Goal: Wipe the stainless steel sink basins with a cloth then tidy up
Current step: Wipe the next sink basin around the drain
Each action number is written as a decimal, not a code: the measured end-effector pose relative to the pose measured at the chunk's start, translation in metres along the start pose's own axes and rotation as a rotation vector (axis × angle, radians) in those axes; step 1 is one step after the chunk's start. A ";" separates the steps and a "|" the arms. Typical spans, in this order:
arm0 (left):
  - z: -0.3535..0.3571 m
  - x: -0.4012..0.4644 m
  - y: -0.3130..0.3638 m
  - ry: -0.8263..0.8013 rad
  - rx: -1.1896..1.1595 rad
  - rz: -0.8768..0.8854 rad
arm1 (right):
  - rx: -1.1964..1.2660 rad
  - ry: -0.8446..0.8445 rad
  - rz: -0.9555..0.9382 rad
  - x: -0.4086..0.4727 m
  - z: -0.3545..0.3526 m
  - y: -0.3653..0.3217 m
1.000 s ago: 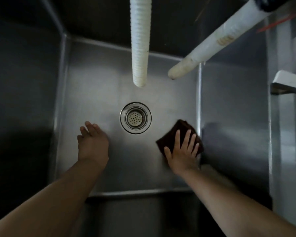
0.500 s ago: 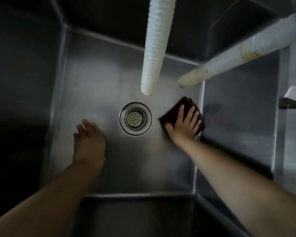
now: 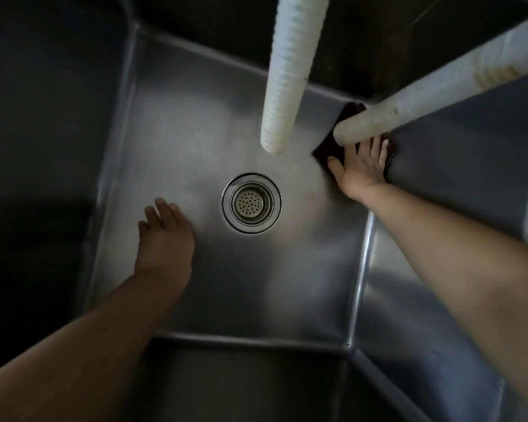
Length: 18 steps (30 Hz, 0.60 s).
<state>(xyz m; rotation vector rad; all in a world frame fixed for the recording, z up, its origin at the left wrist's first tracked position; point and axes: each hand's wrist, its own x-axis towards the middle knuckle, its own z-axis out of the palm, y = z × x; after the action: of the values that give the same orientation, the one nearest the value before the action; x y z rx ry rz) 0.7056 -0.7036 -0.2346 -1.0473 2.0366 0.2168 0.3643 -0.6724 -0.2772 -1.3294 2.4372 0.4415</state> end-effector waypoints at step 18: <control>0.009 -0.006 -0.011 0.025 -0.030 0.071 | -0.193 -0.426 -0.301 -0.254 0.101 0.003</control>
<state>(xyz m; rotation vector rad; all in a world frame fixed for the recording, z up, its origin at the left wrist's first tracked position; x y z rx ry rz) 0.7208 -0.7026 -0.2334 -1.0020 2.1013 0.2731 0.5056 -0.4389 -0.2596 -1.4712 1.8523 0.8006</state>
